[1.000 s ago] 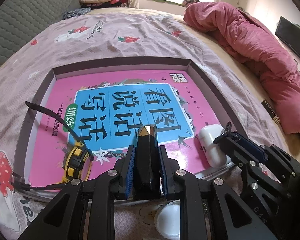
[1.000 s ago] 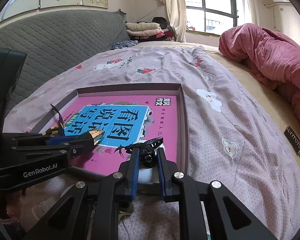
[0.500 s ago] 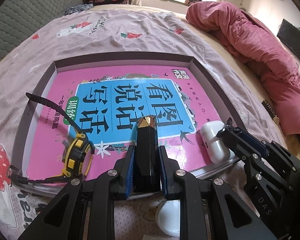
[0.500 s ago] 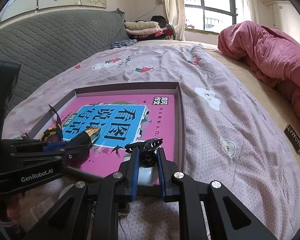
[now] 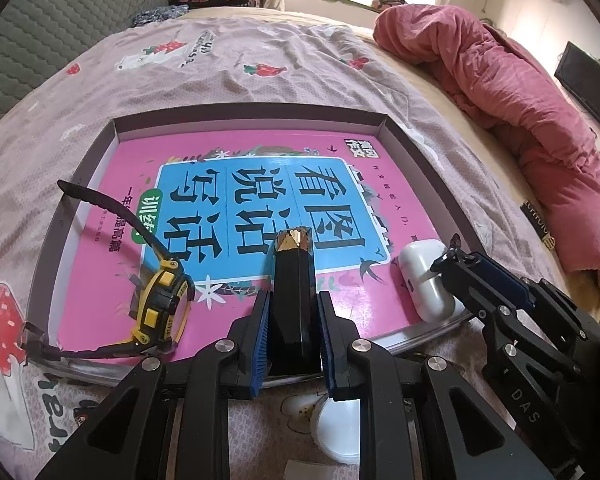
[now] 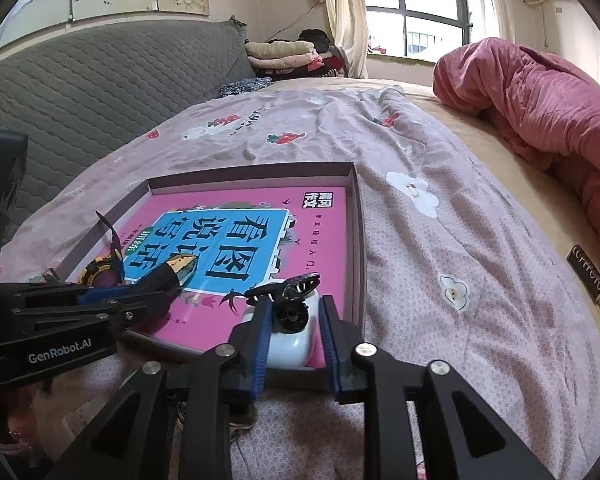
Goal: Organize rigid objects
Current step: 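Lower the black case onto the book with left tool while right tool lowers the clip beside the earbud case, then open right tool to release the clip while left tool stands the black case upright and opens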
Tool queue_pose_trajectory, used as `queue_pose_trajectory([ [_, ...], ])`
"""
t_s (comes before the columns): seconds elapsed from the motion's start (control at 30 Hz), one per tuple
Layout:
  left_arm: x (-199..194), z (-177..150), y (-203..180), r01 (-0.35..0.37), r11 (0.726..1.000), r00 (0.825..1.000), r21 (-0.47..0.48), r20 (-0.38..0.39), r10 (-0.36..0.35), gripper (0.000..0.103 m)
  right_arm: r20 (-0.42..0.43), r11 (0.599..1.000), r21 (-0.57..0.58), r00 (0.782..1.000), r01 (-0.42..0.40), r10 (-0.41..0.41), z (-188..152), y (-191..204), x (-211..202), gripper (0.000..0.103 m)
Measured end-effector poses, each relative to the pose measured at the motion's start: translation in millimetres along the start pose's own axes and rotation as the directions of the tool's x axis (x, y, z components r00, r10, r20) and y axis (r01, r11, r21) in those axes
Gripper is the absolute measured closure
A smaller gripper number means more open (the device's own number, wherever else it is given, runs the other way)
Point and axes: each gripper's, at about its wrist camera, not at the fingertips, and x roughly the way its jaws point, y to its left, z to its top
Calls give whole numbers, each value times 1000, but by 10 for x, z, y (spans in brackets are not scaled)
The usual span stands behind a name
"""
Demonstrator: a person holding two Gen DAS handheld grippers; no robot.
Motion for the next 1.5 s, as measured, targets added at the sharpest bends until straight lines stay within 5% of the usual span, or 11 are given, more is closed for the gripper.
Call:
queue_pose_trajectory([
  [0.27, -11, -7, -1, -4, 1000, 1000, 2, -1, 4, 81, 17, 1000, -19, 1000, 18, -17, 9, 26, -36, 64],
  [0.87, -68, -10, -14, -32, 999, 999, 19, -4, 32, 81, 54, 1000, -20, 998, 23, -22, 42, 20, -121, 55],
  [1.5, -165, -35, 35, -18, 1000, 1000, -15, -7, 18, 80, 87, 998, 43, 995, 50, -54, 53, -135, -224, 54],
])
